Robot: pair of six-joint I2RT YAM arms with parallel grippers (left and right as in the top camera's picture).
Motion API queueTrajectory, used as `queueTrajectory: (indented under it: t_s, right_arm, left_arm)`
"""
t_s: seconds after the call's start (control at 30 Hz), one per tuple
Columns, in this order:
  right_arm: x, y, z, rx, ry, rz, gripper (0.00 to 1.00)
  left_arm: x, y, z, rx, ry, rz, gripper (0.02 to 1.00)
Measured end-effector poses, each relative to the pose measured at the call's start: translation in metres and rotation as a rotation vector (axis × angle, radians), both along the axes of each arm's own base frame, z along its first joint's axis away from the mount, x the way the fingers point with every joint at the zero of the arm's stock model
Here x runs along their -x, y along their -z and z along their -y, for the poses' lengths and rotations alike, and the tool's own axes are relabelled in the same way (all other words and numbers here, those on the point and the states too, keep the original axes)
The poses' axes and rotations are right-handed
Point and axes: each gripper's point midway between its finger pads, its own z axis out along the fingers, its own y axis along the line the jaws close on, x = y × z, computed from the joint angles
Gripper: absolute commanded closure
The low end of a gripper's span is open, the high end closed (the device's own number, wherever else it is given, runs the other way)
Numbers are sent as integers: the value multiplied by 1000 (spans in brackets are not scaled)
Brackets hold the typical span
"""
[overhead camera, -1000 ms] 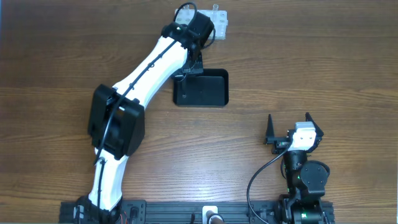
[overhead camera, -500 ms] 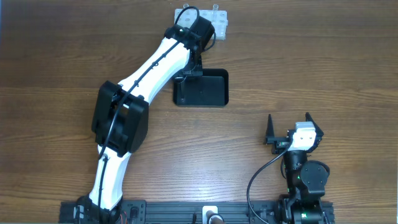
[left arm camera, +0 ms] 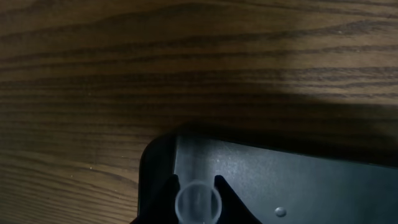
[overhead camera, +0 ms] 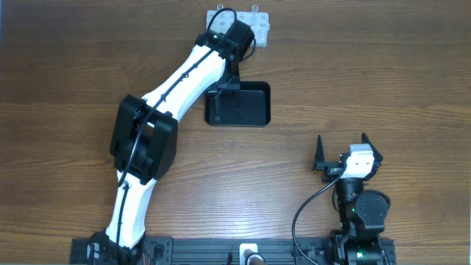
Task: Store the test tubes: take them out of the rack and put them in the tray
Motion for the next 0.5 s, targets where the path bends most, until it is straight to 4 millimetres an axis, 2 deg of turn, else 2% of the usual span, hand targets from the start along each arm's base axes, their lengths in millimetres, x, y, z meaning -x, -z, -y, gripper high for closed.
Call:
queueTrajectory:
  t_s: [0.07,0.5]
  right_arm:
    - [0,0,0,1,0,0,9]
    - [0,0,0,1,0,0,7]
  left_arm:
    - [0,1,0,-1,0,-1,700]
    - [0,0,-1,-6,3,-3,704]
